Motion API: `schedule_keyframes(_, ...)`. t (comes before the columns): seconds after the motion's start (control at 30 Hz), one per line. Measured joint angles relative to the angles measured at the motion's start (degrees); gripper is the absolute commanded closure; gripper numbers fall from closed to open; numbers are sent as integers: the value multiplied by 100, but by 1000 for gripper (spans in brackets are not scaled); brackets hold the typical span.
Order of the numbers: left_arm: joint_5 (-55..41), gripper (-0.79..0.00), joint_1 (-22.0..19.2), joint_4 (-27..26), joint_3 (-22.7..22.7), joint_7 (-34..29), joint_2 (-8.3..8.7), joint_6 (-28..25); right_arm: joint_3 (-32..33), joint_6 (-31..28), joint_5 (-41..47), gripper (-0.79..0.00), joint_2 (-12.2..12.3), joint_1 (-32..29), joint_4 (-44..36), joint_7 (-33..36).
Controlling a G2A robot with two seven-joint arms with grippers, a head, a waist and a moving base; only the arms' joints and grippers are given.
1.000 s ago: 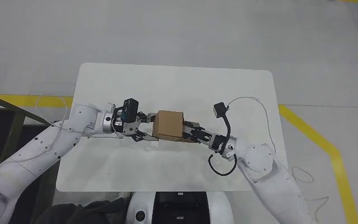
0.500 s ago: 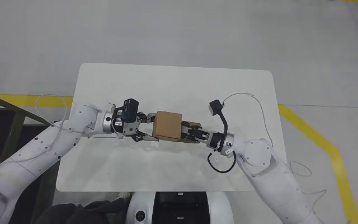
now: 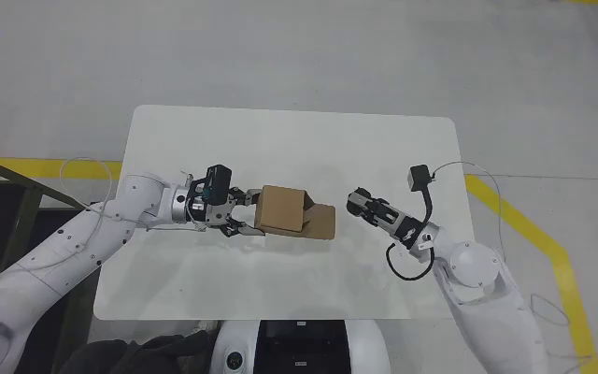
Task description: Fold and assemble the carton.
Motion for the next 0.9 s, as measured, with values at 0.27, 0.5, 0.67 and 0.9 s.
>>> schedule_keyframes(0.27,0,0,0,0,0,0,0,0,-433,345,155,0,-46,118,605,227)
schedule_keyframes(0.5,0,0,0,0,0,0,0,0,-1190,-91,635,0,-210,673,1164,394)
schedule_keyframes(0.67,0,0,0,0,0,0,0,0,-1242,-493,965,0,-250,843,1192,460)
schedule_keyframes(0.9,0,0,0,0,0,0,0,0,-1245,-539,752,0,-243,917,967,428)
